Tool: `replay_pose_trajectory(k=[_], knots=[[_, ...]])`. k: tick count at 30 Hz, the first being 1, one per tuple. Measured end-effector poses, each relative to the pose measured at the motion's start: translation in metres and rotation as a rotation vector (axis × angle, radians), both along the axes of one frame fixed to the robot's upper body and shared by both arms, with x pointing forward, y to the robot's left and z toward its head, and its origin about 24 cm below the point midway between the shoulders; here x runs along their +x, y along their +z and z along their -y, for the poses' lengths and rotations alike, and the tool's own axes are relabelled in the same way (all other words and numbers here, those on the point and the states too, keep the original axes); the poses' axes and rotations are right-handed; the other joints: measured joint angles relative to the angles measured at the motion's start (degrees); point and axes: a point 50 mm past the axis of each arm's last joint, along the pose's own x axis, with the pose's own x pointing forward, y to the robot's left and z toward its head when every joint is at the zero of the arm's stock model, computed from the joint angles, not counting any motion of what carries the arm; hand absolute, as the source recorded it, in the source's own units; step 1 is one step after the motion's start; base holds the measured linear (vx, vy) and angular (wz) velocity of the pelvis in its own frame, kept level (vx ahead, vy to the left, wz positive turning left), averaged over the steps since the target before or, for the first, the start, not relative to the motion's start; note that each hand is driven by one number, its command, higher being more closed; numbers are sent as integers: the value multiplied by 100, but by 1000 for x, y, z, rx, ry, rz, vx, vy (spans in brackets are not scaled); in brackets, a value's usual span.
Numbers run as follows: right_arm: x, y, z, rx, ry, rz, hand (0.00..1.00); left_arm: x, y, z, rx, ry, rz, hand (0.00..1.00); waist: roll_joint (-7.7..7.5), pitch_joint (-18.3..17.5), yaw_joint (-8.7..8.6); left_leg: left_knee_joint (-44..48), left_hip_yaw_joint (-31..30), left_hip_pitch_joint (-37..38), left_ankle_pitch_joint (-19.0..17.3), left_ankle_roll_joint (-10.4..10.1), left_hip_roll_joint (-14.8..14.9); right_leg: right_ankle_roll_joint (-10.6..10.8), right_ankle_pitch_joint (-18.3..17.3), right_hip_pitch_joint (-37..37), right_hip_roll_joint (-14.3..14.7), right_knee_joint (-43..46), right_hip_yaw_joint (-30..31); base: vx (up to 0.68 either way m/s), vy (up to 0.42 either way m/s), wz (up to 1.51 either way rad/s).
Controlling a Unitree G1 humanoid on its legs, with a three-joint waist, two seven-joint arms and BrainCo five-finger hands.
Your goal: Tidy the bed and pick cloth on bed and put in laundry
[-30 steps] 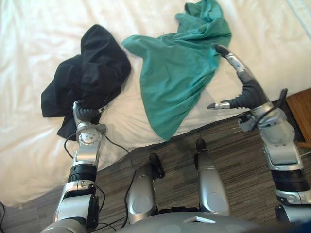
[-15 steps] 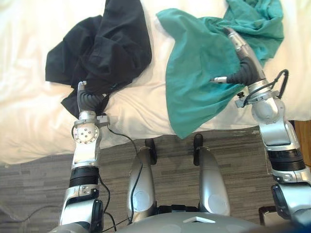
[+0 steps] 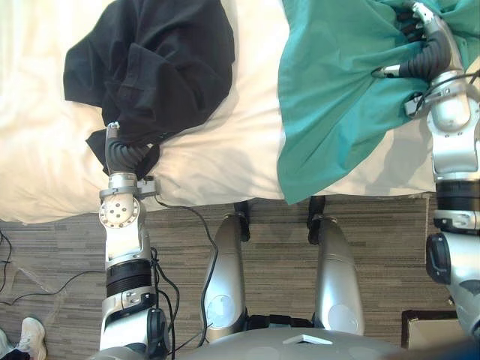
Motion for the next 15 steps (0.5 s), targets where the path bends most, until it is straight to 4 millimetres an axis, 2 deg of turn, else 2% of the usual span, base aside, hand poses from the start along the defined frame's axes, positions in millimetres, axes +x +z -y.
replay_pose_trajectory(k=[4, 7, 9, 10, 11, 12, 13, 14, 15], knots=[[8, -12, -7, 99, 39, -28, 100, 1, -17, -1, -13, 46, -48, 100, 43, -58, -1, -98, 10, 166, 80, -53, -3, -76, -46, 43, -2, 88, 2, -1, -60, 2], [16, -34, -14, 227, 69, -59, 100, 3, -33, 0, -59, 71, -105, 100, 66, -217, -6, -202, 18, 326, 123, -64, -1, -107, -67, 142, 8, 106, 2, 35, -42, -2], [19, -63, -18, 363, 117, -122, 100, 5, -47, 5, -105, 72, -158, 100, 48, -286, -6, -300, 35, 628, 133, -71, 6, -124, -88, 418, 17, 76, -11, 58, -24, -3], [19, -72, -19, 392, 128, -138, 100, 5, -51, 6, -113, 69, -175, 100, 40, -307, -8, -316, 36, 705, 133, -71, 8, -124, -95, 497, 17, 63, -22, 64, -14, -3], [16, -91, -23, 453, 147, -174, 100, 6, -57, 8, -125, 63, -211, 100, 5, -335, -10, -383, 56, 909, 133, -72, 10, -125, -98, 690, 20, 5, -31, 69, -6, -7], [12, -112, -27, 531, 172, -205, 100, 6, -64, 10, -155, 59, -244, 100, -33, -387, -8, -438, 112, 1091, 132, -73, 32, -125, -98, 873, 33, -65, -29, 70, -3, -10], [8, -123, -29, 568, 180, -222, 100, 5, -68, 10, -177, 55, -258, 100, -63, -430, -8, -484, 158, 1185, 131, -74, 39, -123, -99, 952, 34, -104, -26, 57, 6, -11], [1, -146, -35, 630, 191, -258, 100, 3, -75, 12, -209, 50, -286, 100, -128, -526, -14, -565, 206, 1352, 131, -74, 42, -119, -101, 1102, 38, -178, -19, 46, 9, -8], [-4, -157, -38, 659, 194, -275, 100, 2, -78, 13, -225, 46, -297, 100, -158, -546, -14, -600, 225, 1448, 131, -74, 43, -118, -102, 1202, 41, -216, -16, 63, 14, -12]])
